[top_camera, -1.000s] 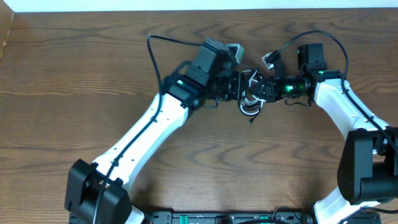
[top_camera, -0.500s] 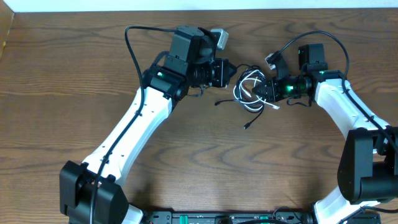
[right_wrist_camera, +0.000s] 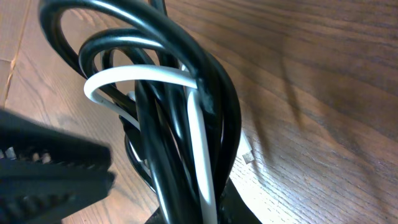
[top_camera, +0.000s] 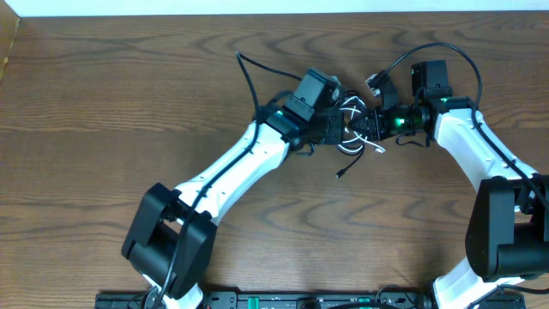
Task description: Untangle cables
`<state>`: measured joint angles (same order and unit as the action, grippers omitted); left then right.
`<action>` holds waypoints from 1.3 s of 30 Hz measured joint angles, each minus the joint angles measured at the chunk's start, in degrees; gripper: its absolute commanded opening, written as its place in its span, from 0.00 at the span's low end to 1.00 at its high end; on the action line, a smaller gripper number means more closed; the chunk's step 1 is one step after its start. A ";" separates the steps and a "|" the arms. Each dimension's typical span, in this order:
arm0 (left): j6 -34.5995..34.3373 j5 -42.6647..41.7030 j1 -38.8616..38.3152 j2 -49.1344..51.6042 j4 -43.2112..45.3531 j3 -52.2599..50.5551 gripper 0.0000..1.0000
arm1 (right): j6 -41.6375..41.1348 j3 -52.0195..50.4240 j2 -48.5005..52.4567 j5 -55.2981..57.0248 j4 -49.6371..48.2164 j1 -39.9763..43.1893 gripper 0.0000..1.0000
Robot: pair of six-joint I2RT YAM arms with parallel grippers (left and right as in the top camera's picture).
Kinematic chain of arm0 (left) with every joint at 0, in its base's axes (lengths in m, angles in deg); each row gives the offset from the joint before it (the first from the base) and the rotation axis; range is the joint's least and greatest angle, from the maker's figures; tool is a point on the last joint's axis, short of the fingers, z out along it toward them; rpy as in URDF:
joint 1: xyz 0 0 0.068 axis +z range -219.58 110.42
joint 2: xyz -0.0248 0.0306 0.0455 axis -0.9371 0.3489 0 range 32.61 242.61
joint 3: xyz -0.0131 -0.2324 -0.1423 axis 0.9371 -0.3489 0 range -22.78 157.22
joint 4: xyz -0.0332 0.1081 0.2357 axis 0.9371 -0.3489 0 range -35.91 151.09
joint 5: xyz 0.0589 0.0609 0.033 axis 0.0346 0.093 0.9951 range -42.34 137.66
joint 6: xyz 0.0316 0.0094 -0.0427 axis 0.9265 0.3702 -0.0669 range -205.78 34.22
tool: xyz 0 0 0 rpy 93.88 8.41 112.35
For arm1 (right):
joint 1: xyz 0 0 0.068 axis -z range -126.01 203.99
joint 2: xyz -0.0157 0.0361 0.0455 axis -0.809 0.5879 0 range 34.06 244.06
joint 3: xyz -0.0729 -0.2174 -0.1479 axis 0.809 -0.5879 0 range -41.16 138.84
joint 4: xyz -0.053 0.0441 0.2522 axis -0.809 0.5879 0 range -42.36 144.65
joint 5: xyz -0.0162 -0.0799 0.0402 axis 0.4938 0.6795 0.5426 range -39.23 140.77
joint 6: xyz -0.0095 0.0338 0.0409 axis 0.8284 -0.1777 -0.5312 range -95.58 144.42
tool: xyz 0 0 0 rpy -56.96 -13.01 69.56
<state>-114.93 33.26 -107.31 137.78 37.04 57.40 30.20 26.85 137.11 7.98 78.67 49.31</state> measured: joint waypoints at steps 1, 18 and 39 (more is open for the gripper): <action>-0.50 1.68 -0.39 0.22 0.07 0.00 0.17 | 0.00 0.00 0.00 0.00 0.02 0.00 0.01; -5.55 12.46 -2.05 8.55 5.55 0.00 0.22 | -0.02 -0.04 0.00 0.61 0.00 0.00 0.01; -5.57 24.65 -0.92 8.55 8.83 0.00 0.27 | -0.37 -0.04 0.02 -1.27 -0.46 -0.31 0.01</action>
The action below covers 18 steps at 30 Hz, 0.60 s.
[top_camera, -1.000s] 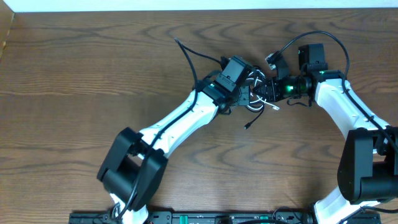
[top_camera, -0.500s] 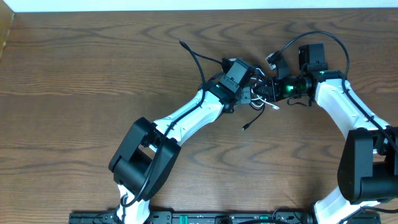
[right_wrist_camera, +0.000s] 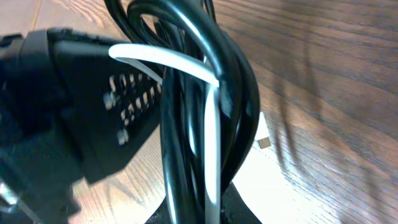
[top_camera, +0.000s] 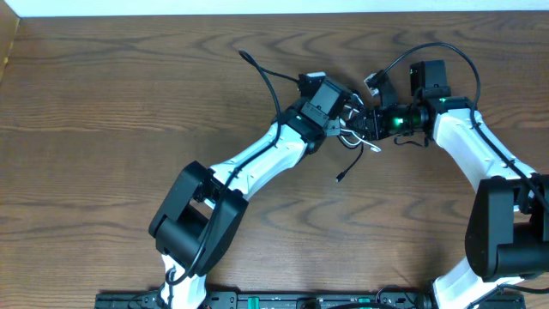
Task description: Untangle cables
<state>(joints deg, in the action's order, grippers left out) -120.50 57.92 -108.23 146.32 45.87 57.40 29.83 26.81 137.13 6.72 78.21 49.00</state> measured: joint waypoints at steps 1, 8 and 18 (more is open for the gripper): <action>0.00 -0.02 0.33 0.00 0.04 0.00 0.23 | 0.00 0.00 0.00 -0.07 0.00 -0.13 0.01; 0.20 -1.64 1.49 -0.02 0.31 0.28 0.08 | 0.02 0.00 0.20 -0.48 -0.33 -0.72 0.01; 1.73 -5.14 4.81 -0.02 0.09 0.33 0.28 | 0.00 0.00 0.42 -0.98 -0.61 -0.83 0.01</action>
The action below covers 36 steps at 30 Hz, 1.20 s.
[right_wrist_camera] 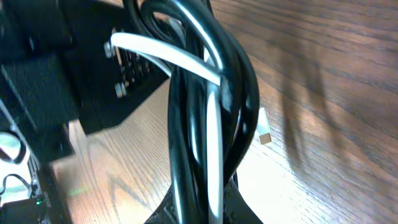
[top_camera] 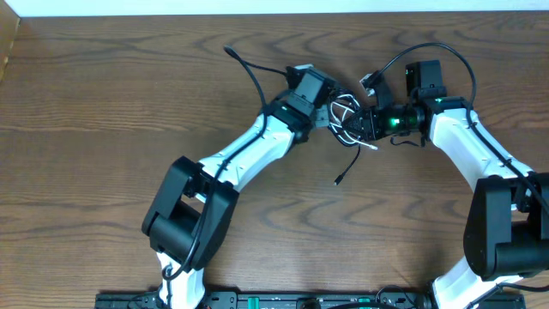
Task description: Untangle cables
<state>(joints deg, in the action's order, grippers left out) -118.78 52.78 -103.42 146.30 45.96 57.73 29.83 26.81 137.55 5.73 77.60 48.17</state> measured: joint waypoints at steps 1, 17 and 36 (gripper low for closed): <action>0.17 -0.59 0.52 0.00 0.00 0.00 0.28 | 0.00 0.00 0.09 -0.07 -0.07 -0.11 0.01; 0.24 -5.40 8.11 0.00 -1.01 -0.02 0.24 | -0.24 0.00 0.17 -0.61 1.05 0.79 0.42; 6.64 0.85 7.17 6.32 7.04 -0.02 0.41 | -0.24 0.00 0.17 -0.35 0.85 0.13 0.54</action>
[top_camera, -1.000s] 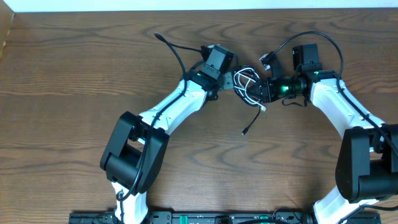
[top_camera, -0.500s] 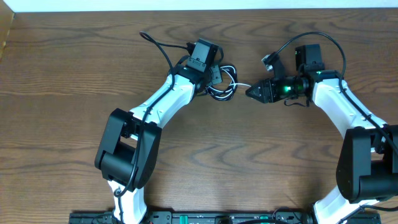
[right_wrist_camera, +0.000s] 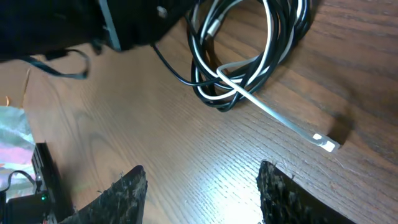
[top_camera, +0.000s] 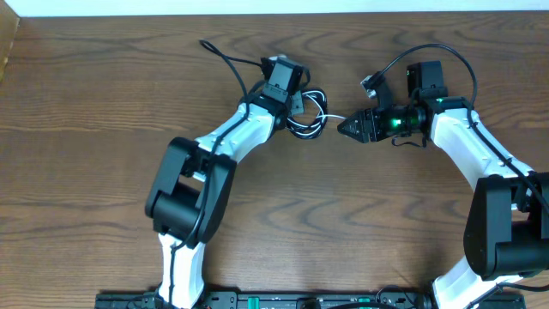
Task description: Untangle cables
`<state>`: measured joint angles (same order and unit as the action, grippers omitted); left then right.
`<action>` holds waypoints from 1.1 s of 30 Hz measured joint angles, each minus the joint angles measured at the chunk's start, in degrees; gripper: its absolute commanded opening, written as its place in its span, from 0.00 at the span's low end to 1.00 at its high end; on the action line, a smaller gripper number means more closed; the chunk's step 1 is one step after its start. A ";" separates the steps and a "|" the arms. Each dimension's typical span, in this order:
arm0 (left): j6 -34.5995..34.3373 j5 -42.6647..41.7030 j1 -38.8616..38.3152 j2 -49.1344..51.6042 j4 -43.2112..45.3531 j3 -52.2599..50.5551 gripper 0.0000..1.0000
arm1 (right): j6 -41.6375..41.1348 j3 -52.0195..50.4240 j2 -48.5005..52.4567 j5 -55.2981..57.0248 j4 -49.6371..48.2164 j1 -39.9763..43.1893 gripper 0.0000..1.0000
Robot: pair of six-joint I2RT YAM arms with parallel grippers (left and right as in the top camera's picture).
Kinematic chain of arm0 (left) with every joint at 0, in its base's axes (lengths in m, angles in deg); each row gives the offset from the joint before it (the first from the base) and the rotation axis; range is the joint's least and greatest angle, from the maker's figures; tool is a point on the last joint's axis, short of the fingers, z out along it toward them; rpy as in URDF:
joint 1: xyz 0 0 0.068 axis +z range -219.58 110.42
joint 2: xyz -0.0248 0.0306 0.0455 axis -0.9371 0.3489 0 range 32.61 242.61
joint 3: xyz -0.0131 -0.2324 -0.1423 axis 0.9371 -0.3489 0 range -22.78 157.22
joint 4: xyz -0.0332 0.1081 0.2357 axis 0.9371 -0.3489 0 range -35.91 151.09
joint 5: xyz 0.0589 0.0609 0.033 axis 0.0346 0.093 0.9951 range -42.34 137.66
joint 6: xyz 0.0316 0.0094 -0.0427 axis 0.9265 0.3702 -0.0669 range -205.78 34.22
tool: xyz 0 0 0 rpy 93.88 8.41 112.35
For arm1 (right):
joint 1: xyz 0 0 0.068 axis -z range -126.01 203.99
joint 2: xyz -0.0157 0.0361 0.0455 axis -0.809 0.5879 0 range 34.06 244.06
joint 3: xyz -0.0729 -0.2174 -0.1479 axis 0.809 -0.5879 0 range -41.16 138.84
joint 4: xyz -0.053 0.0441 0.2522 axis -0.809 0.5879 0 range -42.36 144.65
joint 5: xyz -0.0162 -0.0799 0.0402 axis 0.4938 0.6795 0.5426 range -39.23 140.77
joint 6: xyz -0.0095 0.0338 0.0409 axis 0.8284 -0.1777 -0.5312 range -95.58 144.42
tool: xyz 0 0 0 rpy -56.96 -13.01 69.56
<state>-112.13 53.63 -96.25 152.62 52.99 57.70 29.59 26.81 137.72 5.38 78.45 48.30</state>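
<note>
The tangled bundle of black and white cables [top_camera: 306, 121] lies on the wooden table [top_camera: 103, 154], seen in the right wrist view as loose coils [right_wrist_camera: 249, 56]. A white strand with a small plug [right_wrist_camera: 326, 144] sticks out of it toward my right gripper. My left gripper [top_camera: 289, 96] is at the bundle's upper left edge and appears shut on it; its dark body [right_wrist_camera: 74, 25] covers the grip. A black cable tail [top_camera: 225, 57] trails up and left. My right gripper [top_camera: 345, 129] [right_wrist_camera: 202, 193] stands open just right of the bundle, holding nothing.
The table's back edge [top_camera: 274, 12] runs along the top of the overhead view. A black loop of the right arm's own wiring [top_camera: 433, 50] arches above its wrist. Bare wood surrounds the bundle on all sides.
The bundle has left my right gripper, which was shut on it and is now open and empty. The left gripper and the bundle now sit further left, apart from the right gripper.
At first my right gripper held the bundle upright with the left gripper close beside it. The left gripper then pressed in against the coils and stayed there. Now the bundle lies by the left gripper, further left, and the right gripper is open.
</note>
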 measured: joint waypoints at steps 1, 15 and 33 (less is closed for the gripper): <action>0.70 0.15 0.00 0.68 0.39 0.00 0.39 | 0.00 0.00 0.00 0.04 0.04 0.00 0.54; 2.64 2.14 -0.02 3.34 1.95 0.00 0.31 | 0.00 0.00 0.00 0.42 0.15 0.00 0.55; 4.15 -3.50 -1.75 3.80 1.42 0.00 0.07 | 0.00 0.00 0.00 0.42 0.13 0.00 0.56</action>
<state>-107.98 50.14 -98.00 156.42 54.42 57.70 29.59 26.81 137.72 5.80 78.58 48.30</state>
